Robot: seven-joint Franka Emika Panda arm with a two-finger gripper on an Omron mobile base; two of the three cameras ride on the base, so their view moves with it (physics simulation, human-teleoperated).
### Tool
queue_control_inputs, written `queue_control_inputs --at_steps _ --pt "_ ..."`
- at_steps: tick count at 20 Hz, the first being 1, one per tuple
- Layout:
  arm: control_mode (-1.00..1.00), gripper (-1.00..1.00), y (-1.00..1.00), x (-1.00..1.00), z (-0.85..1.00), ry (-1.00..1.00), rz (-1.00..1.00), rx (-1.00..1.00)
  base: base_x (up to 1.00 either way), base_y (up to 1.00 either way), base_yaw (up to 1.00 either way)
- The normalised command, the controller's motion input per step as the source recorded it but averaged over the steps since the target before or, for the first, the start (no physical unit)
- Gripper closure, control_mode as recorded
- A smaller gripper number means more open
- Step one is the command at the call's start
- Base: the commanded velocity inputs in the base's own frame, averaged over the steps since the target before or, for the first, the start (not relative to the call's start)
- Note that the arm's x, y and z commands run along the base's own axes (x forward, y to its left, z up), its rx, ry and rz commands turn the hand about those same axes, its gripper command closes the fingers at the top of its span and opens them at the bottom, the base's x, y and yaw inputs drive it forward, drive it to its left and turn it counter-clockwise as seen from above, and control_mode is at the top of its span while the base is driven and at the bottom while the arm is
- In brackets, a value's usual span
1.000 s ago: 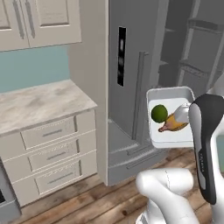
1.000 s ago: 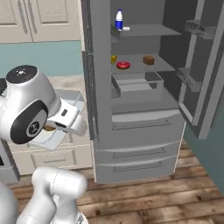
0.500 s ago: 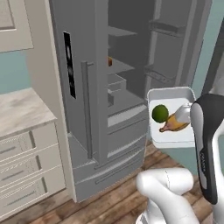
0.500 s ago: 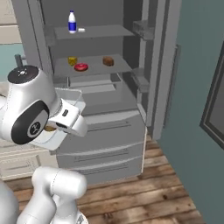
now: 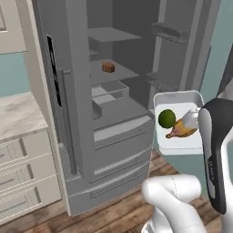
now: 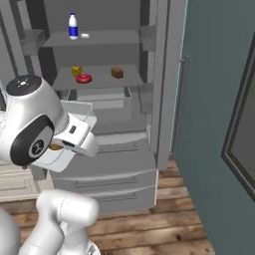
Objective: Place the tupperware on the top shelf of the fridge. Make space for the tupperware among the existing items by rearranging them on the shelves if needed. Close the fridge door when finished.
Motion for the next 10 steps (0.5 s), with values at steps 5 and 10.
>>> queue_control_inputs --at_steps 5,10 --pt "1.00 1.00 0.00 0.00 0.00 0.00 0.00 0.00 0.51 -0.51 0.34" --pt "1.00 1.00 0.00 0.00 0.00 0.00 0.00 0.00 0.61 -0.27 0.32"
